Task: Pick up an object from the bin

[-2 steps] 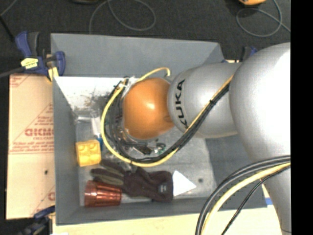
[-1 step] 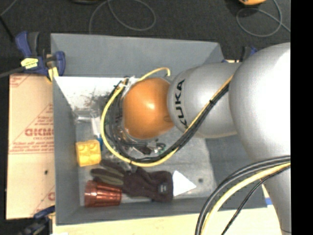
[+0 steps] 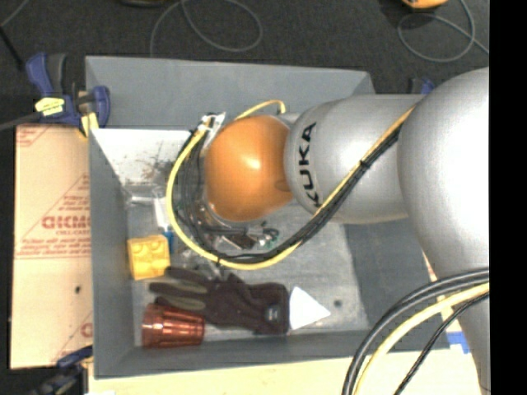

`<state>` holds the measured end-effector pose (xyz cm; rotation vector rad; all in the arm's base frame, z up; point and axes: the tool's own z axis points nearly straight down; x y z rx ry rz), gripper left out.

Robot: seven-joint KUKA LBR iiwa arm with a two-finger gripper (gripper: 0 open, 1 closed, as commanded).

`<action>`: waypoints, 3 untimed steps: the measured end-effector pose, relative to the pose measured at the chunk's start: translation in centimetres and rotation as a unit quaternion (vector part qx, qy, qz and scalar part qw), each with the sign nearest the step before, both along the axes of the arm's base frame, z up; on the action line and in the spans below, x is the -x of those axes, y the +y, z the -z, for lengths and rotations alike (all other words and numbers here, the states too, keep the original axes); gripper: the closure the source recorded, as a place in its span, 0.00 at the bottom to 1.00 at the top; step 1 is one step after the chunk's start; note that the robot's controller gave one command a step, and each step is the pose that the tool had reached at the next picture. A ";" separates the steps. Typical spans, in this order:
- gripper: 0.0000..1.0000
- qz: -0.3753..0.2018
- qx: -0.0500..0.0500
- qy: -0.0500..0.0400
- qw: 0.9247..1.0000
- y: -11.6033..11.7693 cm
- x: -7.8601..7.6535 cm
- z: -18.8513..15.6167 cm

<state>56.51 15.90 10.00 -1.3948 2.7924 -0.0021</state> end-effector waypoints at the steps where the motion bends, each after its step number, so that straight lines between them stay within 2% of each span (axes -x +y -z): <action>1: 1.00 0.027 -0.002 0.000 1.000 0.1 1.1 -2.8; 2: 1.00 -0.018 -0.001 -0.002 1.000 0.2 0.1 -4.6; 3: 1.00 0.011 -0.001 0.001 1.000 0.1 0.3 -10.4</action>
Offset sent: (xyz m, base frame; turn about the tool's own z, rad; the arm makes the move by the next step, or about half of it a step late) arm 0.0007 0.0018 0.0480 -0.0418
